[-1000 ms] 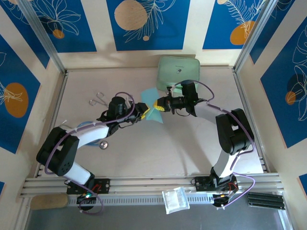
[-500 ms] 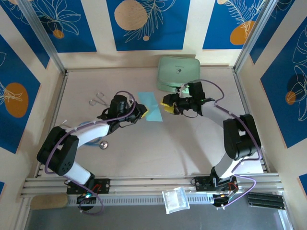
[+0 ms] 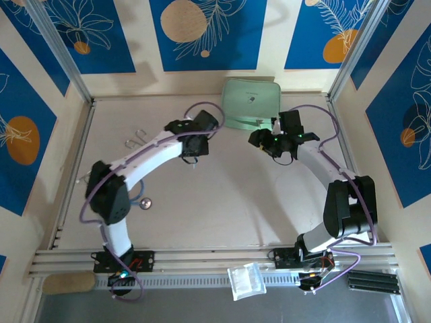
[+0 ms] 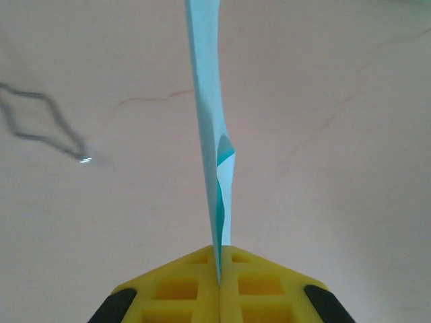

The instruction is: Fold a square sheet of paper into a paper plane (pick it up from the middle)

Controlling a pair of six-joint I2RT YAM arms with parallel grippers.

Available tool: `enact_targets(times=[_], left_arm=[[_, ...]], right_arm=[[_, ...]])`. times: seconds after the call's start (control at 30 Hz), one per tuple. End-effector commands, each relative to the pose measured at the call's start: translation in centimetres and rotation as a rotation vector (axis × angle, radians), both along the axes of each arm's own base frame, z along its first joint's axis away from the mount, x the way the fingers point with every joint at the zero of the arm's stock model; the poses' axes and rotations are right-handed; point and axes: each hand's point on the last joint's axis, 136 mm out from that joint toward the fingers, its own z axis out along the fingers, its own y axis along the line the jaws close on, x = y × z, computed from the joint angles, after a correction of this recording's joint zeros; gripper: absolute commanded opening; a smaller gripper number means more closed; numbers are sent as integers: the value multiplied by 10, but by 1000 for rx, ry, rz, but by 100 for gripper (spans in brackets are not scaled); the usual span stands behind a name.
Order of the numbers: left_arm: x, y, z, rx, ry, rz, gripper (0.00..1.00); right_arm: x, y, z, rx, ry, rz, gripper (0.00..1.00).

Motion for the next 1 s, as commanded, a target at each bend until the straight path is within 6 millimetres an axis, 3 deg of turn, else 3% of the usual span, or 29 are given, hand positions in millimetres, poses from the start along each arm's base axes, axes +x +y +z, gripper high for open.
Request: enact_targets(times=[0.0,0.17,0.37,0.5,0.57,0.73,0.97], left_arm=[[-12,35,-13,412,62,-46,6],[-4,4,-45,453,86,-69,8],[-17,-48,-84,149,190,-104,32],[-21,-68,-86,-80,212,-115,47],[-20,-74,-73,-205,186,-127,54],[-19,-54,-49,-412,126,-103,64],[-21,23,-28,-514,24,7,80]], right_arm=[[0,-18,11,-72,-45,-28,60],[1,-35,14,-84,-65,-89,60],[1,-40,18,-41,-58,-113,59],[-1,-39,24,-29,-62,-109,59],[-5,-34,22,-24,-52,-90,59],[-20,0,2,-16,14,1,59],[-43,89,-34,-2,150,171,59]])
